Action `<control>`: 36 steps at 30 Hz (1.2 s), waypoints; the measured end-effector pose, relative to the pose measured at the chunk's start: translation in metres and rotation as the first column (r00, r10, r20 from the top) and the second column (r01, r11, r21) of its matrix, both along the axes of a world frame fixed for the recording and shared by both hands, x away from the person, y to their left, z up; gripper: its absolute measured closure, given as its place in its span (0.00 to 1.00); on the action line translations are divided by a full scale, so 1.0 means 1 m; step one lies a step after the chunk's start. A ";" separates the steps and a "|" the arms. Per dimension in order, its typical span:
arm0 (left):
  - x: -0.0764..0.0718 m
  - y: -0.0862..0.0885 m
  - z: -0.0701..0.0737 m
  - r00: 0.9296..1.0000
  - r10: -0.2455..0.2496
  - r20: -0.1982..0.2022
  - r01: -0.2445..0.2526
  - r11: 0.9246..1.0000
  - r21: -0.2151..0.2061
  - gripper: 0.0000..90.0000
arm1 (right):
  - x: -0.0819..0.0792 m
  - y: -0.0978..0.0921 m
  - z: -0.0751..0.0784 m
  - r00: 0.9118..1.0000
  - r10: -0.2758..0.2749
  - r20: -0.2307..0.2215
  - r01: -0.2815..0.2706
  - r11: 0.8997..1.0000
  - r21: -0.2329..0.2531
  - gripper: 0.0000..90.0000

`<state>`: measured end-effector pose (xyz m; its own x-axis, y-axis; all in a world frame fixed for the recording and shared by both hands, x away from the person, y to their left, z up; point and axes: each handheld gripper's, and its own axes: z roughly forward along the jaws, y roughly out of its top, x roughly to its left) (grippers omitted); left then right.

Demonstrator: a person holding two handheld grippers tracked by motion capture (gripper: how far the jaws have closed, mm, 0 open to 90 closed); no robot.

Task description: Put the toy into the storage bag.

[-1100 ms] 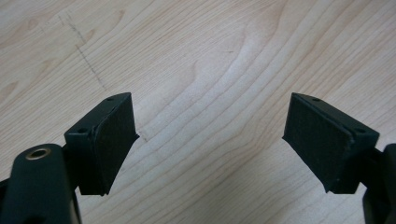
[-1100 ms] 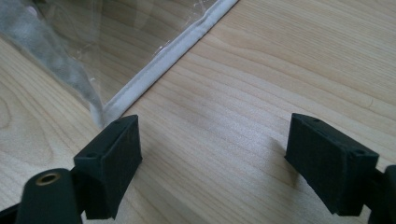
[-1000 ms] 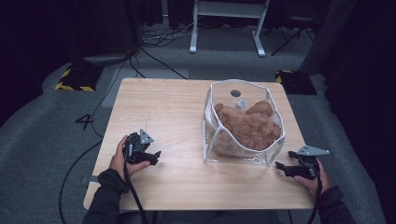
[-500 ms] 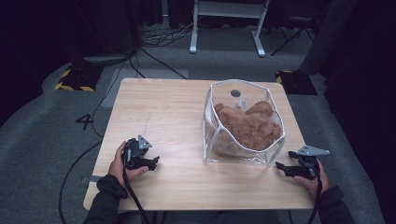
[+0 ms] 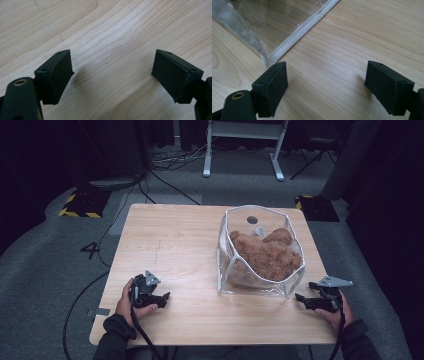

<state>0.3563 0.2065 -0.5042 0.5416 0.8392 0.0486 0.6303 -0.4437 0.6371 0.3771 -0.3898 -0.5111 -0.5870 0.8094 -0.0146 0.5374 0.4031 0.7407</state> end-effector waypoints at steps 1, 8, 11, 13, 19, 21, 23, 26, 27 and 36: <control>-0.001 0.002 -0.001 1.000 0.008 -0.003 -0.008 1.000 -0.013 0.18 | 0.000 0.000 0.000 1.000 0.000 0.000 0.000 1.000 0.000 0.20; -0.009 0.011 -0.009 0.999 0.041 0.016 -0.040 0.994 -0.102 0.17 | 0.000 0.000 0.000 1.000 0.001 0.001 -0.001 1.000 0.000 0.20; -0.010 0.012 -0.009 0.998 0.053 0.016 -0.051 0.994 -0.099 0.17 | 0.000 0.000 0.000 1.000 0.002 0.000 -0.002 1.000 0.000 0.20; -0.010 0.012 -0.009 0.998 0.054 0.016 -0.052 0.994 -0.100 0.17 | 0.000 0.000 0.000 1.000 0.003 0.000 -0.003 1.000 0.000 0.20; -0.010 0.012 -0.009 0.998 0.054 0.016 -0.053 0.994 -0.101 0.17 | 0.000 0.000 0.000 1.000 0.004 0.002 -0.004 1.000 -0.001 0.20; -0.010 0.011 -0.009 0.998 0.059 0.017 -0.057 0.993 -0.102 0.17 | 0.000 0.000 0.000 1.000 0.004 0.002 -0.004 1.000 -0.002 0.20; -0.010 0.011 -0.009 0.998 0.060 0.017 -0.058 0.993 -0.102 0.17 | 0.000 0.000 0.000 1.000 0.004 0.002 -0.004 1.000 -0.002 0.20; -0.010 0.011 -0.009 0.998 0.059 0.017 -0.057 0.993 -0.103 0.17 | -0.001 0.000 0.000 1.000 0.003 0.003 -0.003 1.000 -0.002 0.20; -0.010 0.011 -0.009 0.998 0.059 0.017 -0.057 0.993 -0.102 0.17 | -0.001 0.000 0.000 1.000 0.002 0.002 -0.002 1.000 -0.002 0.20; -0.010 0.011 -0.009 0.998 0.059 0.017 -0.057 0.993 -0.101 0.17 | -0.001 0.000 0.000 1.000 0.002 0.002 -0.002 1.000 -0.001 0.20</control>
<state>0.3463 0.2176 -0.5132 0.4916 0.8704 -0.0277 0.6400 -0.3395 0.6894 0.3765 -0.3898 -0.5111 -0.5888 0.8081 -0.0167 0.5352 0.4053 0.7411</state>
